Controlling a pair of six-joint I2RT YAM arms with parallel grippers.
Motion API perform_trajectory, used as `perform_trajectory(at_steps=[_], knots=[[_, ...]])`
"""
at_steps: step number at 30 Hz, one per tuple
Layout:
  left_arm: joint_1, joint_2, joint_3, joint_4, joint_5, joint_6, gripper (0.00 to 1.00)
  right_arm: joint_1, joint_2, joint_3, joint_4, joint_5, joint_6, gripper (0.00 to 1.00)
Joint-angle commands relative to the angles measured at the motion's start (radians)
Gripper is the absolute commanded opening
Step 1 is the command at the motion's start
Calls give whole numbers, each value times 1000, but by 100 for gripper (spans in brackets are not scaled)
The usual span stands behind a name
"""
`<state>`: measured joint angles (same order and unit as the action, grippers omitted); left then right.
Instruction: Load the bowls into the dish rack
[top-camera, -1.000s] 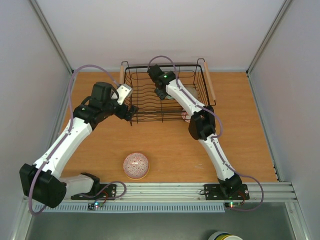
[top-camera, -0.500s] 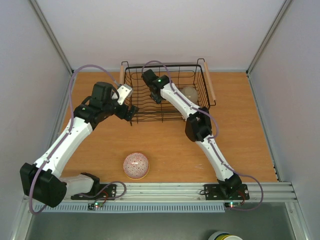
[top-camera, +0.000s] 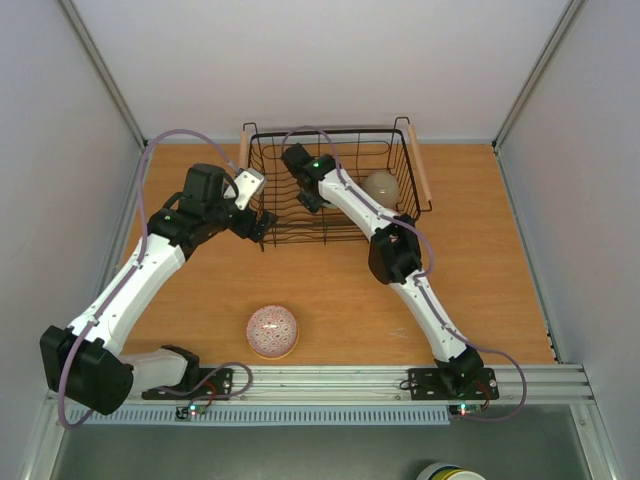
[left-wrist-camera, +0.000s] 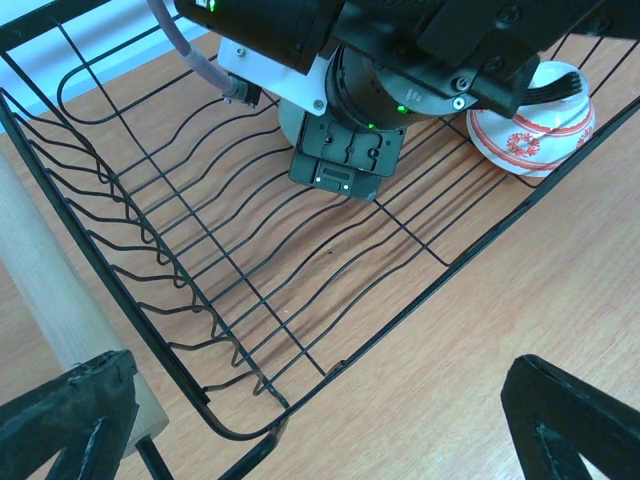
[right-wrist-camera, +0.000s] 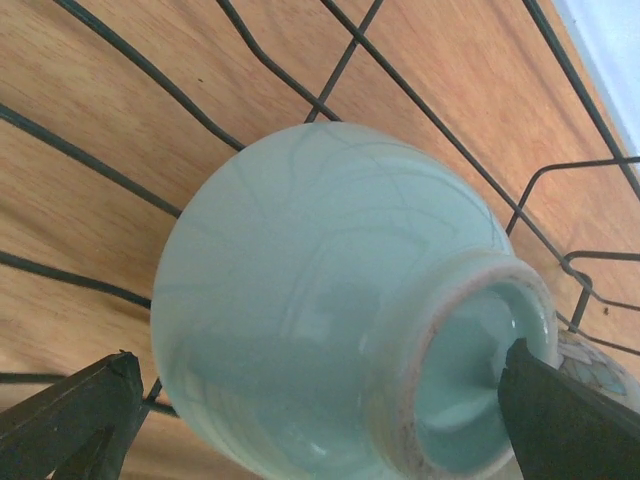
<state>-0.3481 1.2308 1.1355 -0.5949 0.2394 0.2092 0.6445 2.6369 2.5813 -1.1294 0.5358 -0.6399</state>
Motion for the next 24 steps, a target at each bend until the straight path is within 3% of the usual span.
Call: perform_trajectory(at_steps=[1, 5, 12, 16, 20, 24], knots=[[4, 0, -4, 22, 9, 4, 99, 2, -152, -34, 16, -52, 57, 99], [4, -7, -3, 22, 8, 2, 99, 1, -378, -179, 97, -181, 111, 99], [5, -19, -3, 21, 7, 1, 99, 1, -767, -589, 236, -401, 282, 95], [6, -14, -2, 20, 18, -2, 99, 5, -978, -868, 301, -674, 355, 73], [5, -3, -2, 20, 31, -7, 99, 40, -1135, -1086, 311, -836, 371, 54], [6, -1, 0, 18, 32, -7, 99, 161, -1220, -1204, 265, -828, 343, 51]])
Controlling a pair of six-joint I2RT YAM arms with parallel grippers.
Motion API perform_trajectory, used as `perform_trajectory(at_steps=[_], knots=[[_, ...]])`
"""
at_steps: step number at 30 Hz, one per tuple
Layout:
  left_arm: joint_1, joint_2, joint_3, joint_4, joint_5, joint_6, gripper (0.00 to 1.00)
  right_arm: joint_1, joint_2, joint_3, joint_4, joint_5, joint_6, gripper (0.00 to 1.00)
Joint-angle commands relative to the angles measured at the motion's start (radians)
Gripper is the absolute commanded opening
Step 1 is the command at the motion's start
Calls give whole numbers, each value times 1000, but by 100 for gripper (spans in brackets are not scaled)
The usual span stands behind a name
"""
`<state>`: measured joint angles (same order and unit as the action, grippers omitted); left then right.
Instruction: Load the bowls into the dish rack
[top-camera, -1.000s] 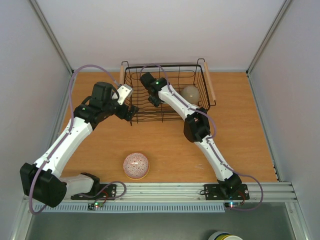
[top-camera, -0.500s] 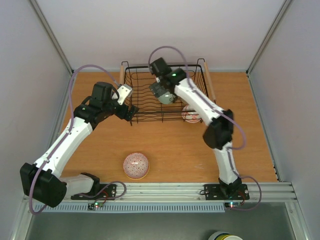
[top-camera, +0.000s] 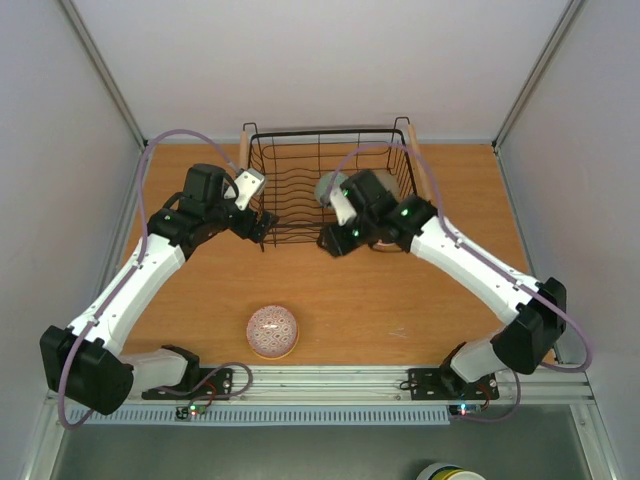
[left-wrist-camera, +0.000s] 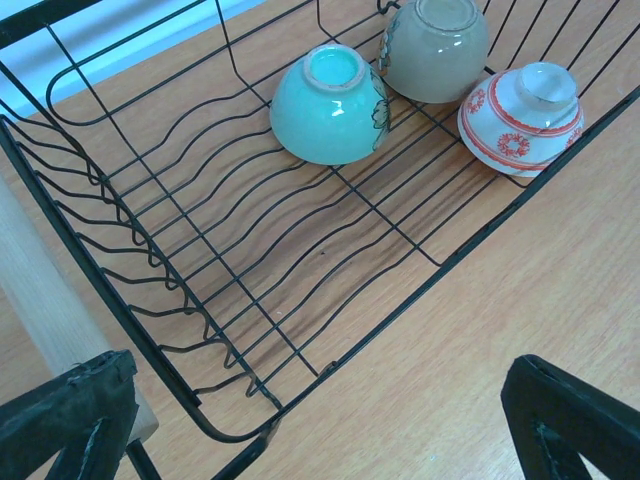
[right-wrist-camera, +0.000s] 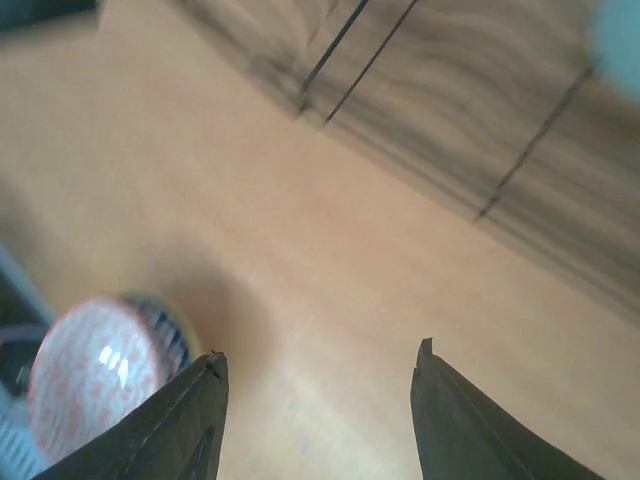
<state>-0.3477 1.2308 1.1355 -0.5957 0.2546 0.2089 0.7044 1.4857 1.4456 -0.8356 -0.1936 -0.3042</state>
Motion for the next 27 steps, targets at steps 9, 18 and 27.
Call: perform_trajectory(at_steps=[9, 18, 27], knots=[[5, -2, 4, 13, 2, -6, 99, 287, -38, -207, -22, -9, 101, 39], [6, -8, 6, 11, -3, -9, 99, 395, 86, -194, 48, -31, 135, 35], [6, -16, 3, 14, 0, -8, 99, 423, 172, -159, 56, -14, 147, 35]])
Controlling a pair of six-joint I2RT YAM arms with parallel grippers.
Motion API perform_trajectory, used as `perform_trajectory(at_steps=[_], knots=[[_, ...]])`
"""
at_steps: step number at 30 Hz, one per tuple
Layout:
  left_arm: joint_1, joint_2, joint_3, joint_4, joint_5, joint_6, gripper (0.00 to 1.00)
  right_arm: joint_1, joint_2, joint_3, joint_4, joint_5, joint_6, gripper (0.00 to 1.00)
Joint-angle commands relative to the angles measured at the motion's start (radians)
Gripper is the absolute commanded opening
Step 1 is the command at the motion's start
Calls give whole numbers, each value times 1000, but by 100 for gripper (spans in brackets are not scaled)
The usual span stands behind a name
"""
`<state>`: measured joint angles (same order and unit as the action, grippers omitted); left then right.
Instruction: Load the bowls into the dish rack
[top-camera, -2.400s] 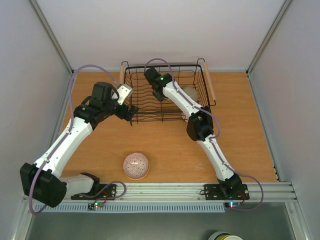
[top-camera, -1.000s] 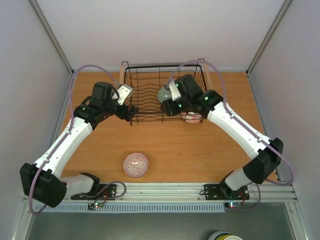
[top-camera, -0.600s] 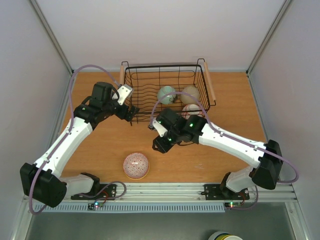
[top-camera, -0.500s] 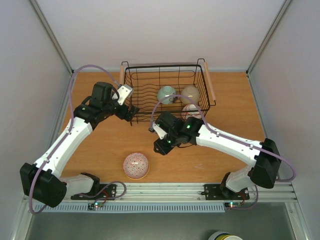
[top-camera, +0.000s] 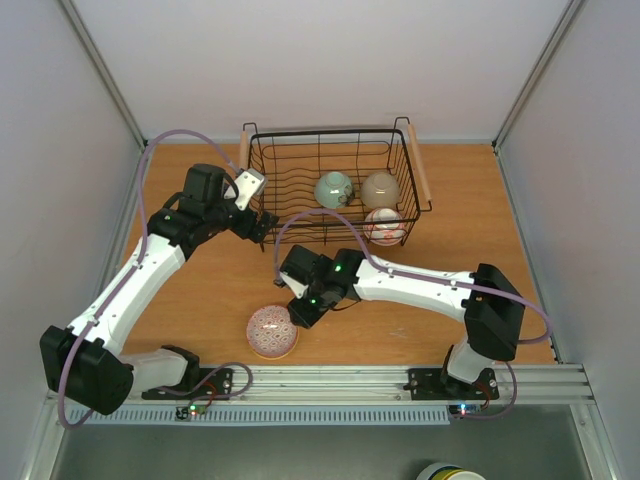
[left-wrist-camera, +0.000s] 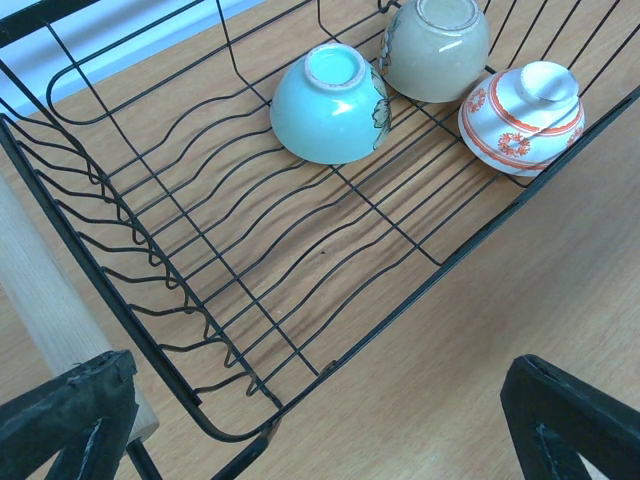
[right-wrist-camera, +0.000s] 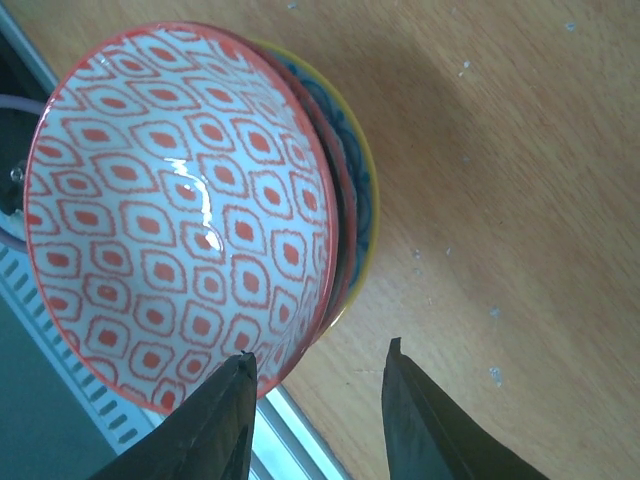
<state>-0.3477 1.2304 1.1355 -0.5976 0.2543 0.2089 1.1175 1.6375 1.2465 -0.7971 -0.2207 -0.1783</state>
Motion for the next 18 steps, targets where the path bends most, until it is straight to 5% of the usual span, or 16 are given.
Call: perform_trajectory(at_steps=[1, 18], knots=[[6, -16, 3, 17, 0, -9, 99, 12, 26, 41, 20, 12, 22, 35], [6, -25, 0, 19, 4, -8, 99, 17, 124, 71, 41, 32, 33, 19]])
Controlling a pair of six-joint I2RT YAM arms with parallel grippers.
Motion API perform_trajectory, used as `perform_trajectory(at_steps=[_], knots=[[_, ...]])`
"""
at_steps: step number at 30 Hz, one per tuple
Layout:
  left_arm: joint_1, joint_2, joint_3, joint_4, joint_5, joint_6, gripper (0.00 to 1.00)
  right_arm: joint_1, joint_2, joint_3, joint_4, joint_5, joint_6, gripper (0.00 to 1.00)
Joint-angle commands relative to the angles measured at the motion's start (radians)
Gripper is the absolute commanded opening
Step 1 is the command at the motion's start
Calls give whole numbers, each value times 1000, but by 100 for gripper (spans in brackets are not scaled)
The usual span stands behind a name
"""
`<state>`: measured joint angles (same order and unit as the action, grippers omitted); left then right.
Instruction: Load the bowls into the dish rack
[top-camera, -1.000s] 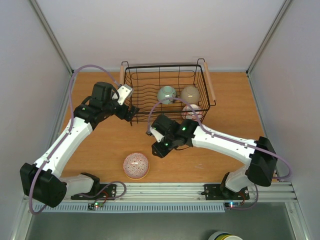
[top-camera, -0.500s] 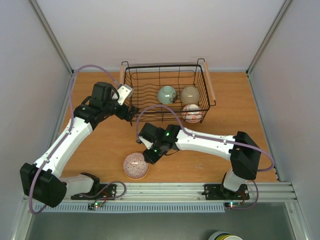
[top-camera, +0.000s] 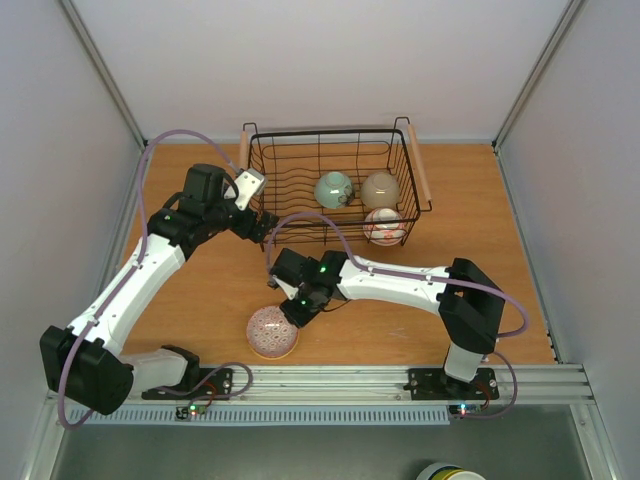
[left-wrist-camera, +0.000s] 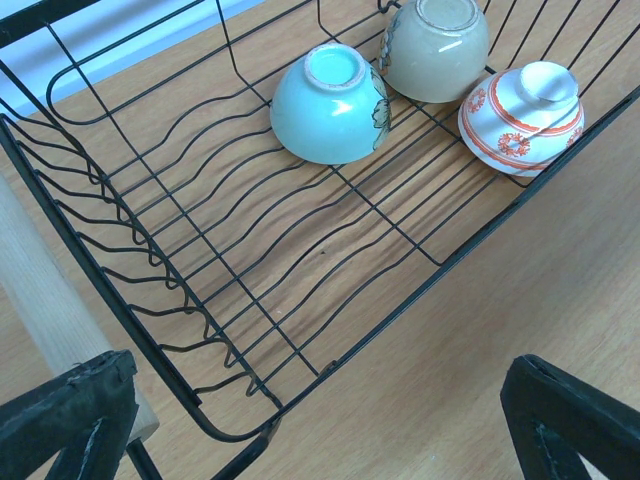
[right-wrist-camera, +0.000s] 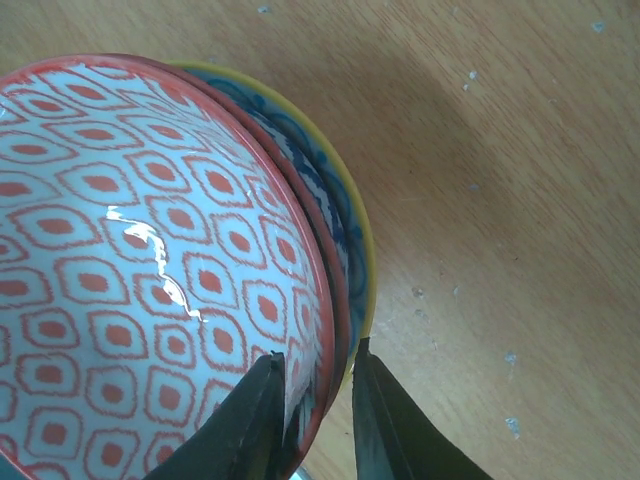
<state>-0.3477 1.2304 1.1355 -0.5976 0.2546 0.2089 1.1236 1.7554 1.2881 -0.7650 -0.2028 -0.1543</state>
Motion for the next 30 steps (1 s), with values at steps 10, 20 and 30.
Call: perform_trajectory(at_steps=[10, 20, 30], knots=[[6, -24, -2, 22, 9, -8, 99, 12, -83, 36, -28, 51, 6, 1], [6, -20, 14, -31, 136, 27, 99, 3, -207, 107, -98, 215, -56, 1], [6, -20, 25, -96, 306, 83, 99, -65, -228, 138, -122, 286, -77, 1]])
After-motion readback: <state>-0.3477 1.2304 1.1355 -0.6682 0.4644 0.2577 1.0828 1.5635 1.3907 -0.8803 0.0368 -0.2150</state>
